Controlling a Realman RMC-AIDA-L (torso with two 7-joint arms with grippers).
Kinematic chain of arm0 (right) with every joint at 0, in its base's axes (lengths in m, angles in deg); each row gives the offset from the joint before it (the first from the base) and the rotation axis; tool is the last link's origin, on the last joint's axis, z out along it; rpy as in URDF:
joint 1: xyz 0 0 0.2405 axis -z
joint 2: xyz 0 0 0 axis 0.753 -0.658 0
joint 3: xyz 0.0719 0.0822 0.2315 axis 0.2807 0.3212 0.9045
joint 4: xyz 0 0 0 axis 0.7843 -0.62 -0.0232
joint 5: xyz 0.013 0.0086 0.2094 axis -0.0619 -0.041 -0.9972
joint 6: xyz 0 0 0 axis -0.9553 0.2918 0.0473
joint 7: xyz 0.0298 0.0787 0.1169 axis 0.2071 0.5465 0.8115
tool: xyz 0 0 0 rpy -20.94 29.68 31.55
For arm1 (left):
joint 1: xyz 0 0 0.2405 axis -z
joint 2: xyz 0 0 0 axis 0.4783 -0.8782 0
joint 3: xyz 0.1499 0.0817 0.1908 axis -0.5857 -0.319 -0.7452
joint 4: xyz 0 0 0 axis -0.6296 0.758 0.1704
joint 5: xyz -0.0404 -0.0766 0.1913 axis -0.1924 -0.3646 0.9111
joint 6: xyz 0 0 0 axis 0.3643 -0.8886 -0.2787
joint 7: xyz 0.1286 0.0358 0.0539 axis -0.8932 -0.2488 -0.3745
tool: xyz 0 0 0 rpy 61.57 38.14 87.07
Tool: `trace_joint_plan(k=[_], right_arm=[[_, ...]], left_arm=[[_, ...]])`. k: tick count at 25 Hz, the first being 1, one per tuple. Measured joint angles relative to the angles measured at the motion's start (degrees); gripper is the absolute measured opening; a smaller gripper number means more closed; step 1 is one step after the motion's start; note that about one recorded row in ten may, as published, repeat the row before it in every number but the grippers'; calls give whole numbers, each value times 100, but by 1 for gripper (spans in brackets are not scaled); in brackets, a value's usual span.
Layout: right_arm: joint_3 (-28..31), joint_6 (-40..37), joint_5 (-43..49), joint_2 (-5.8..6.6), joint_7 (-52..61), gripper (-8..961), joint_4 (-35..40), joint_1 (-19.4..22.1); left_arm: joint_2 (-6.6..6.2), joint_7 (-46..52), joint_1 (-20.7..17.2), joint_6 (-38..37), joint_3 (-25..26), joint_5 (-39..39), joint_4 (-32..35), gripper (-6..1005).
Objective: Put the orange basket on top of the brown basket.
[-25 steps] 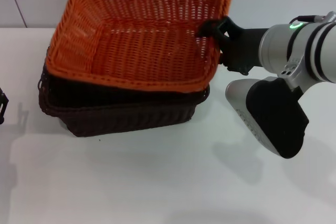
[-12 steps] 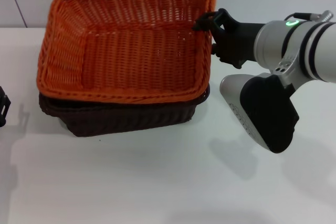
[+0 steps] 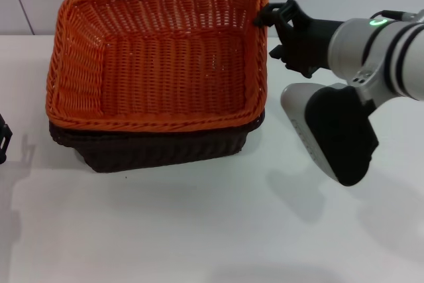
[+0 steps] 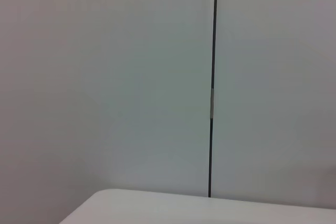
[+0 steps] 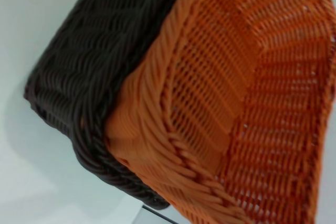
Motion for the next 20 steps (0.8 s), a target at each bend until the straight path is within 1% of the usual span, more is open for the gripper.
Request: trace_joint_plan(k=[1, 3, 5, 6, 7, 10, 11, 12, 14, 17, 20], right_arm=[[2, 7, 1, 0, 1, 461, 209, 167], [1, 7, 1, 0, 1, 610, 325, 245], [-19, 11, 2, -11, 2, 643, 565, 407], [-47, 25, 15, -42, 1, 659, 823, 571], [-47, 25, 15, -42, 1, 676, 823, 571], [-2, 268, 43, -117, 102, 725, 1046, 797], [155, 731, 77, -177, 513, 742, 1123, 988], [155, 731, 77, -177, 513, 758, 1123, 988], [410, 1547, 96, -211, 1326, 791, 1079, 1196], [860, 3119, 58, -219, 3261, 791, 630, 1669], [1117, 4623, -288, -223, 5114, 791, -150, 2223]], left_arm=[[0, 0, 0, 0, 0, 0, 0, 785], [-5, -7, 24, 3, 6, 4, 9, 785], [-16, -30, 74, 5, 13, 10, 9, 785], [-16, -34, 83, 5, 13, 11, 9, 785], [-16, -34, 83, 5, 13, 11, 9, 785], [-18, -53, 147, 6, 13, 14, 62, 785], [-18, -54, 171, -4, 28, 15, 93, 785], [-18, -54, 171, -11, 34, 14, 95, 785], [-18, -51, 163, -46, 49, 6, 96, 785], [-20, -47, 140, -102, 88, -1, 97, 785], [-26, -53, 117, -315, 189, 13, 154, 785]])
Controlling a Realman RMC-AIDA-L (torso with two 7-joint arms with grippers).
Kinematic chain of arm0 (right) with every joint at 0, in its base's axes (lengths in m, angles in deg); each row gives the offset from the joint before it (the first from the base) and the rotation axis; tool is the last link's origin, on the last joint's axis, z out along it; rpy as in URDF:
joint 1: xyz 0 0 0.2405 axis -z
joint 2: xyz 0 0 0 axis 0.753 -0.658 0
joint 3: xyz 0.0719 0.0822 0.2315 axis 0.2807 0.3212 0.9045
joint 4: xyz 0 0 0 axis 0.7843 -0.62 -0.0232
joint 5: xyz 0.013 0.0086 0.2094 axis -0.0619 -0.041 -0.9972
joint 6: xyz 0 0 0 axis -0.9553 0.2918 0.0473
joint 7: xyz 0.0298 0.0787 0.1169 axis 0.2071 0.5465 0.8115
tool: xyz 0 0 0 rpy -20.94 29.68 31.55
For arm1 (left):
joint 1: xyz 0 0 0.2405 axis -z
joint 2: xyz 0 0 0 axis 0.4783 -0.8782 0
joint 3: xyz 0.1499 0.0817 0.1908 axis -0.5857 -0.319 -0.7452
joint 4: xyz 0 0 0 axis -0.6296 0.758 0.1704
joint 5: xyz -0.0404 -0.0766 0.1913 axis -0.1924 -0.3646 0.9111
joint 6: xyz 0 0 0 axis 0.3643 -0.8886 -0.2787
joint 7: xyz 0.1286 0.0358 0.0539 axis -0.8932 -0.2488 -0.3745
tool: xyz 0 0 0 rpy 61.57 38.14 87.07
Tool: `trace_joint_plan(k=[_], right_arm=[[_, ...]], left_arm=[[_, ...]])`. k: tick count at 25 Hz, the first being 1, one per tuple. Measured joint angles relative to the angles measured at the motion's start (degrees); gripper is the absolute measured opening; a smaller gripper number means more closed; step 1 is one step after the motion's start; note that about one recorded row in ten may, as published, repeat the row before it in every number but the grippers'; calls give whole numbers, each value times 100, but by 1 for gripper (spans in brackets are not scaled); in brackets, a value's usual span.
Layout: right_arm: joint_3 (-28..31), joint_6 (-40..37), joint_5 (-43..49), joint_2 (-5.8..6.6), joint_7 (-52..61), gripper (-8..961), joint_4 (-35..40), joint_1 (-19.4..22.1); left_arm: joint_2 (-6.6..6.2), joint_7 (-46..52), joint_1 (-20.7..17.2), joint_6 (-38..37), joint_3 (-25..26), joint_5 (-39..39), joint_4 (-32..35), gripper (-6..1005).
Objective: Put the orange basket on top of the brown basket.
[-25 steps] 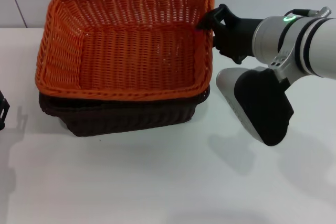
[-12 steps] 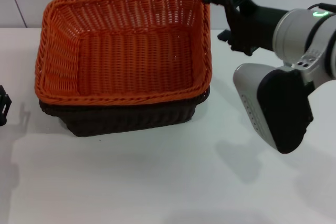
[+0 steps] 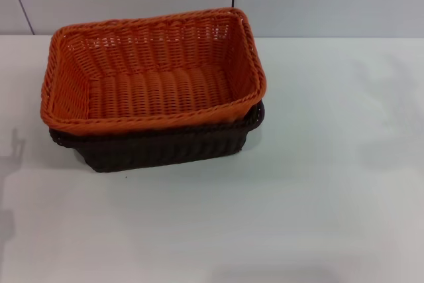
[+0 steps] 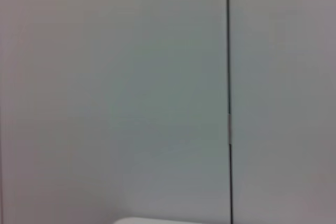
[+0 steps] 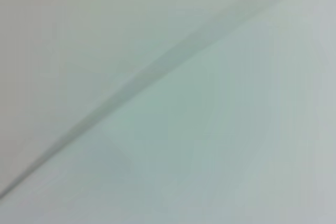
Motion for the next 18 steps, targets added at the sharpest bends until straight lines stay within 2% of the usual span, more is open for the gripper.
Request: trace_joint_plan(k=[1, 2, 5, 6, 7, 9, 11, 18], right_arm=[[51, 1454, -768, 22, 861, 791, -893, 284], [51, 1454, -768, 22, 861, 791, -893, 284], [-260, 3883, -2361, 50, 1366, 791, -2591, 392], [-589, 5169, -3219, 44, 1597, 791, -3430, 353], [-589, 5169, -3219, 44, 1597, 791, -3430, 353], [-916, 6068, -3948, 43, 1928, 791, -3920, 345], [-1158, 6589, -4355, 46, 2260, 791, -4219, 371], [-1619, 6895, -4506, 30, 2799, 791, -4818, 374]], left_arm=[[-3, 11, 1, -18, 46, -2, 7, 785], [-5, 23, 1, -22, 109, -12, 11, 785], [-5, 41, 32, -29, 281, -13, 65, 785], [-4, 41, 62, -33, 300, -2, 103, 785], [-5, 34, 82, -36, 299, -2, 130, 785], [-6, 16, 103, -39, 304, -1, 157, 785], [-7, -2, 122, -107, 314, 3, 195, 785], [-9, 43, 143, -319, 261, 9, 212, 785]])
